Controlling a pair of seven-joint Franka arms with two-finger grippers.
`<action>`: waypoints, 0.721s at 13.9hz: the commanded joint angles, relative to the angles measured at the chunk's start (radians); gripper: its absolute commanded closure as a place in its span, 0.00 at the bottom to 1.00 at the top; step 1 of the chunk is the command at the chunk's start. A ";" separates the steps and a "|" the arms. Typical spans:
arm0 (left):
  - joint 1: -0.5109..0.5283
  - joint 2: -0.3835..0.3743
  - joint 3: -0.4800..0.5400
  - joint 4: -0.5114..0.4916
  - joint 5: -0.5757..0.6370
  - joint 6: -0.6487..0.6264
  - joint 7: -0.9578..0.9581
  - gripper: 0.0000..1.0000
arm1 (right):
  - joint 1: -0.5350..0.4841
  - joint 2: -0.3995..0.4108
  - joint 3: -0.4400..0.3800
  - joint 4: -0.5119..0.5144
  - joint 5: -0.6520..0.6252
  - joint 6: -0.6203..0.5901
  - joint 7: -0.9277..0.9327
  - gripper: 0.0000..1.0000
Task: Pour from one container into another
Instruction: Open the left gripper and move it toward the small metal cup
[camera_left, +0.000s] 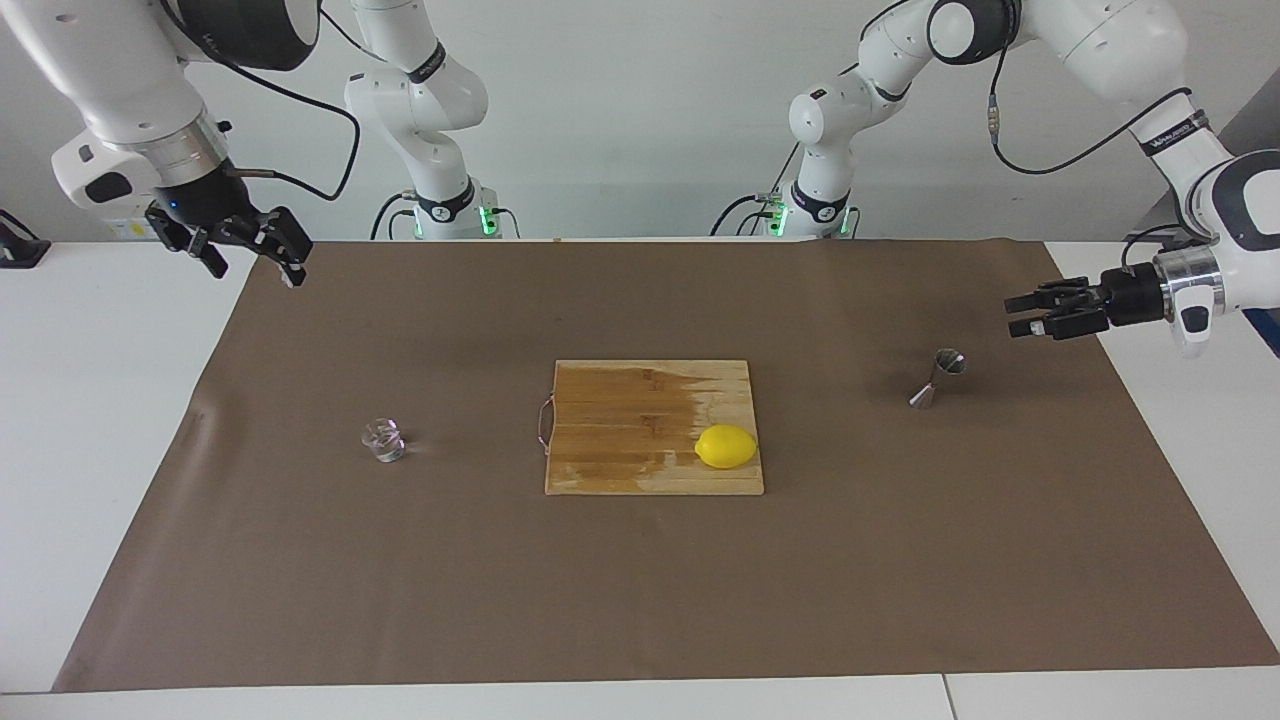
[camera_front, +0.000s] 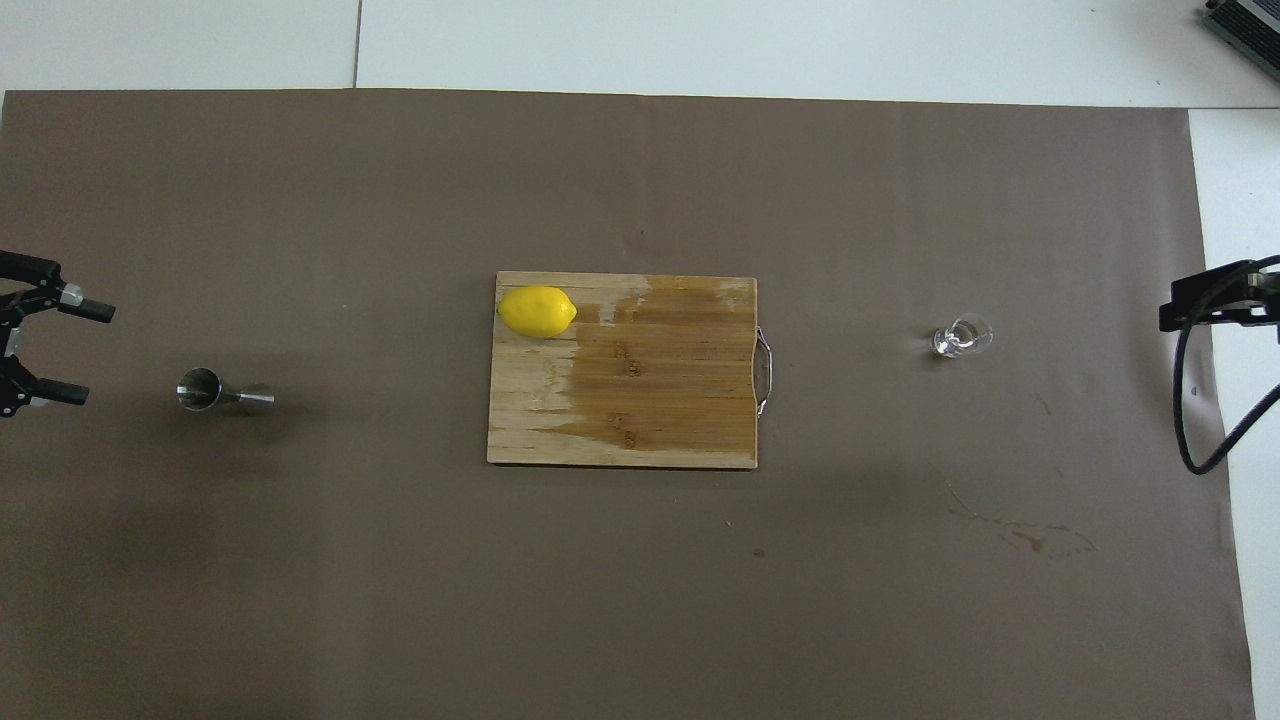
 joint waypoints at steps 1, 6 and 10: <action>0.004 -0.041 -0.001 -0.057 -0.022 -0.010 -0.033 0.00 | -0.007 0.010 0.004 0.012 0.016 0.005 0.002 0.00; 0.021 -0.050 -0.004 -0.095 -0.074 -0.032 -0.175 0.00 | -0.007 0.010 0.004 0.012 0.016 0.005 0.001 0.00; 0.053 -0.011 0.001 -0.132 -0.152 -0.040 -0.194 0.00 | -0.016 0.003 0.003 0.012 0.015 -0.008 -0.011 0.00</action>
